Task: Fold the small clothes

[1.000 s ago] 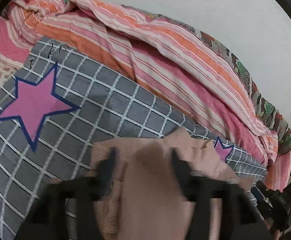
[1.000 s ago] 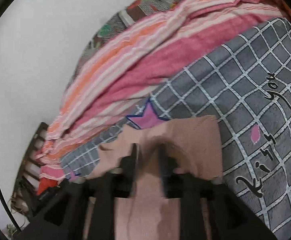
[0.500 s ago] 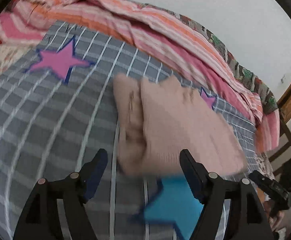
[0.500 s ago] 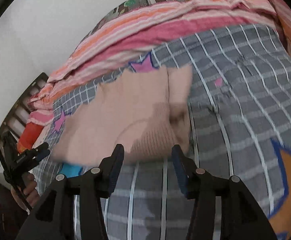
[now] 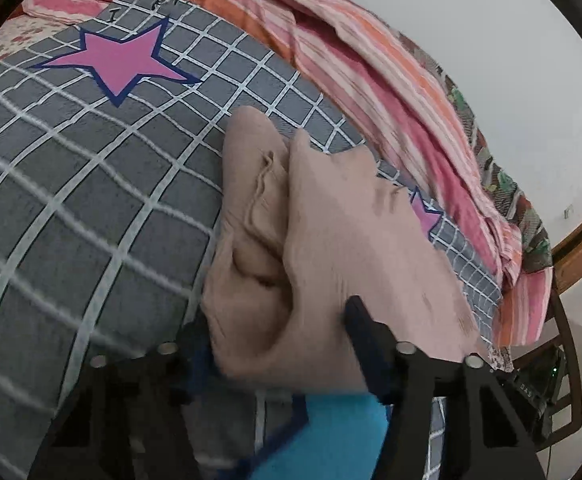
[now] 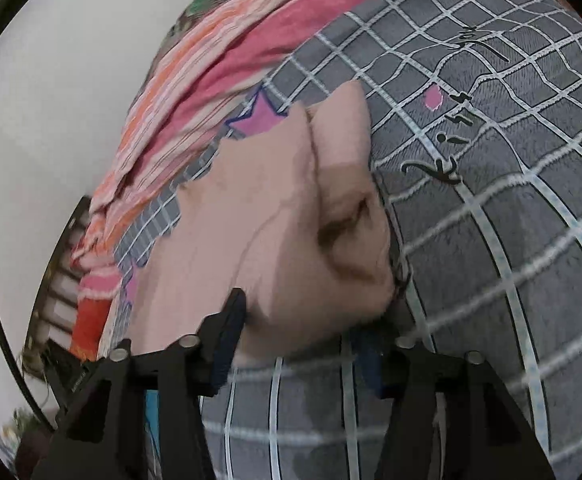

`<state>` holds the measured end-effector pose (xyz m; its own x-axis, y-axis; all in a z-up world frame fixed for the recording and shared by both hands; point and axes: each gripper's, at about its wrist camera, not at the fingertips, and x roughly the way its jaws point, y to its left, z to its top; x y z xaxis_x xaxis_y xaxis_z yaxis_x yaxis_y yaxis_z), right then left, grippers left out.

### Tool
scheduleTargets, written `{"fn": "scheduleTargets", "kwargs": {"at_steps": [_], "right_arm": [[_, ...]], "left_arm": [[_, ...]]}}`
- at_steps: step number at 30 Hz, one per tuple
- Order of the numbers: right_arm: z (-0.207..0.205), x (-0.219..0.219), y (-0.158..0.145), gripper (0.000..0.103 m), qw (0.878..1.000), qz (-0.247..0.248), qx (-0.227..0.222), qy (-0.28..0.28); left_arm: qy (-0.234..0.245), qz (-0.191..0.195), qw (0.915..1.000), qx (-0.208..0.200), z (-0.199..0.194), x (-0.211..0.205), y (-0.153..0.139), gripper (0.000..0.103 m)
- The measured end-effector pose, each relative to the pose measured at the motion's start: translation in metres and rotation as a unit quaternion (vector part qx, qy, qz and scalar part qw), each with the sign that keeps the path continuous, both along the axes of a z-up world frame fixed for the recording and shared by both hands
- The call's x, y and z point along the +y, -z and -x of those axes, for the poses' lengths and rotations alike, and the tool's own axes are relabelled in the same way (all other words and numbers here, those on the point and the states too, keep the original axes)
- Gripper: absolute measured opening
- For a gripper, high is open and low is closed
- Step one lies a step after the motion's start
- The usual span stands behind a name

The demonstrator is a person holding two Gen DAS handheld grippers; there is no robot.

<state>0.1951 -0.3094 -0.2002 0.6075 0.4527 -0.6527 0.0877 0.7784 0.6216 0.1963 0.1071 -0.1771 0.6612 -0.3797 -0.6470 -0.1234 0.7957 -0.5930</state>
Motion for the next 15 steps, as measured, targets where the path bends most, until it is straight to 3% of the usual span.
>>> {"fn": "scheduleTargets", "kwargs": {"at_steps": [1, 2, 3, 5, 8, 15], "right_arm": [[-0.004, -0.001, 0.001, 0.036, 1.000, 0.001, 0.003, 0.009], [-0.008, -0.001, 0.002, 0.019, 1.000, 0.001, 0.003, 0.020], [-0.010, -0.003, 0.004, 0.011, 1.000, -0.005, -0.001, 0.024], [-0.014, -0.004, 0.006, 0.010, 1.000, -0.021, 0.010, 0.015], [-0.002, -0.007, -0.006, 0.009, 1.000, -0.024, -0.012, 0.009], [0.057, -0.007, -0.035, 0.008, 0.999, -0.013, -0.027, -0.016]], "left_arm": [[-0.003, -0.002, 1.0000, 0.006, -0.004, 0.002, 0.001, 0.031], [0.000, 0.007, 0.9999, 0.010, -0.007, 0.004, 0.002, 0.017], [0.003, 0.016, 0.9998, 0.012, -0.009, 0.006, 0.002, 0.013], [0.002, 0.017, 0.9998, 0.005, -0.004, 0.009, -0.004, 0.012], [0.005, 0.007, 0.9998, -0.017, 0.012, 0.009, -0.019, 0.011], [0.021, -0.011, 0.9994, -0.026, 0.073, 0.008, -0.036, 0.011]]}}
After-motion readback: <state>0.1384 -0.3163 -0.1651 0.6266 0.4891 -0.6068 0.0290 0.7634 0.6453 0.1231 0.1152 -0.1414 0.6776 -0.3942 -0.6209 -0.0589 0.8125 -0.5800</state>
